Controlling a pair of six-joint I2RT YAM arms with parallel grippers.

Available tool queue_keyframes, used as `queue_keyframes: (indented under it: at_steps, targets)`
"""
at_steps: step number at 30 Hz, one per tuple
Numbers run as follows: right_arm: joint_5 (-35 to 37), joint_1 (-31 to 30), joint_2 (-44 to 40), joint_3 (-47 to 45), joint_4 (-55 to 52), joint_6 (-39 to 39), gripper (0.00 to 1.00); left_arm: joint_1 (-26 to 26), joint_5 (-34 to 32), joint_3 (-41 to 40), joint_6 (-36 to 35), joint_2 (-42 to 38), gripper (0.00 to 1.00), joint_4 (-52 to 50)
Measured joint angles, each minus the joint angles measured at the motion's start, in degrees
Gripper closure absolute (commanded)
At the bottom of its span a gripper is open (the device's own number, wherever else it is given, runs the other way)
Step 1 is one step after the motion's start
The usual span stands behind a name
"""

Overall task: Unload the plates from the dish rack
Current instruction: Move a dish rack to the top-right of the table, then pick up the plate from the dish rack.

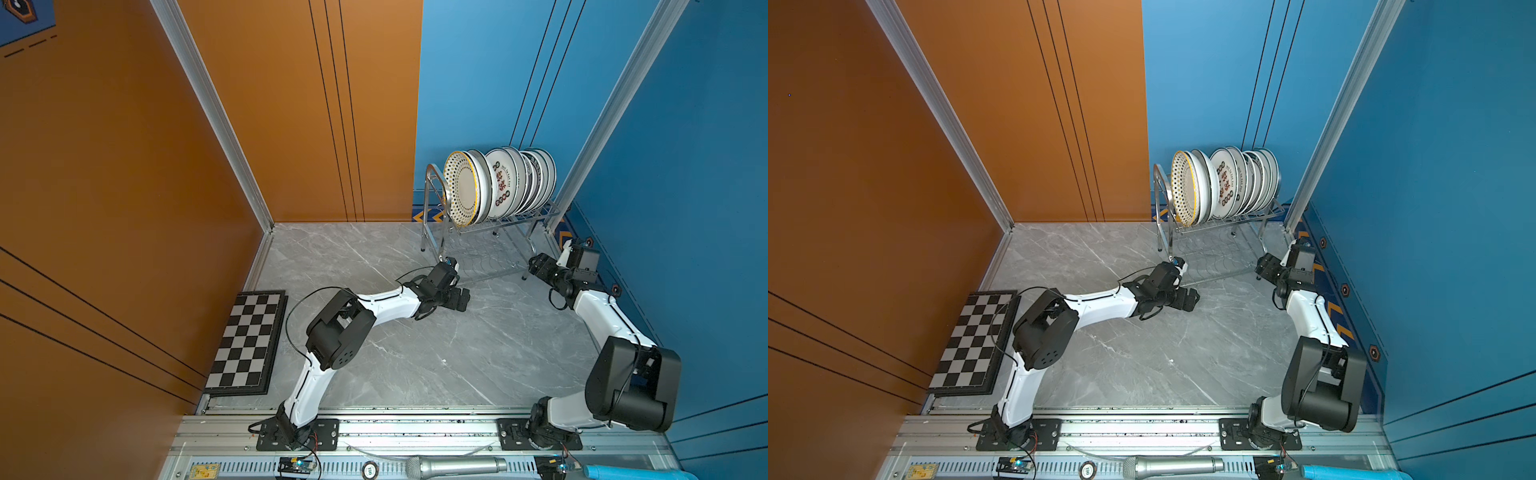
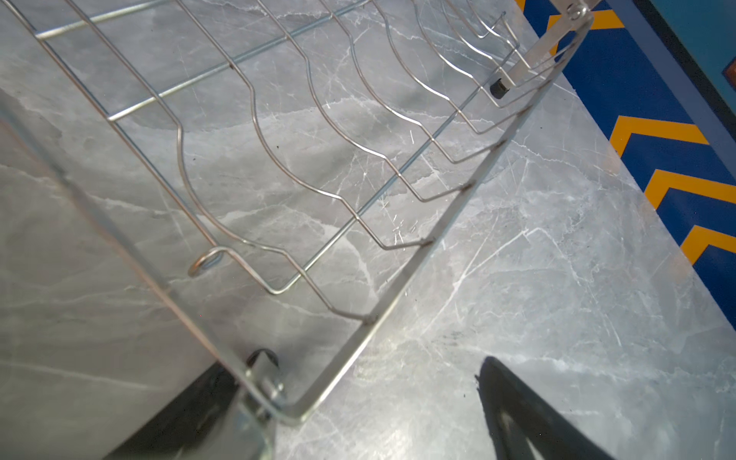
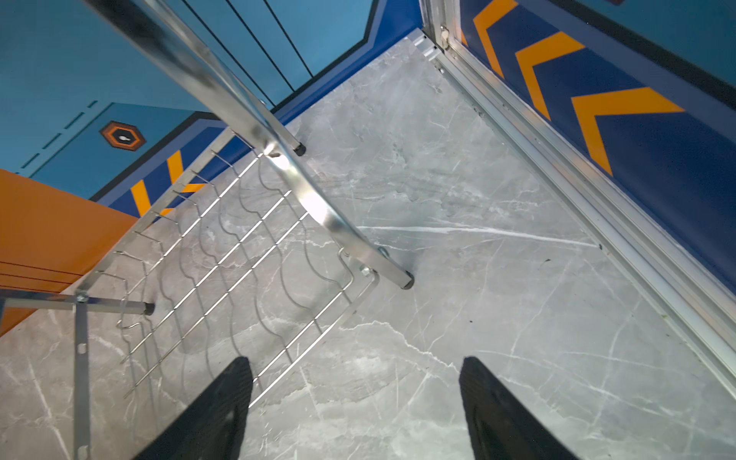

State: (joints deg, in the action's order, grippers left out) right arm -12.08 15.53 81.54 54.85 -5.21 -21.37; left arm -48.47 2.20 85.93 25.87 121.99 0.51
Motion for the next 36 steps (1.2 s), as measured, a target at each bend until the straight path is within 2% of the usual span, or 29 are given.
queue_keyframes:
  at_steps: [15,16,26,30,36]
  targets:
    - [0.52,-5.97,-11.15,-3.26,-7.43,-0.11,0.08,0.02,-2.95,-11.21,-0.2,-8.79,0.02,-0.07]
    - [0.92,-7.26,-11.82,-3.26,-8.7,-0.04,0.0,0.02,-3.3,-12.15,-0.2,-9.81,0.02,-0.07]
    - [7.5,-20.74,-17.73,-2.62,-19.04,0.28,0.0,-0.33,-7.28,-23.34,0.68,-22.43,0.02,0.17]
    - [9.18,-26.27,-17.94,0.66,-25.44,-0.44,0.0,-0.74,-9.35,-28.0,1.68,-28.04,0.02,-0.15]
    - [15.08,-37.31,-19.89,4.24,-31.17,0.13,0.0,-2.08,-16.92,-30.14,4.04,-34.97,0.02,-5.46]
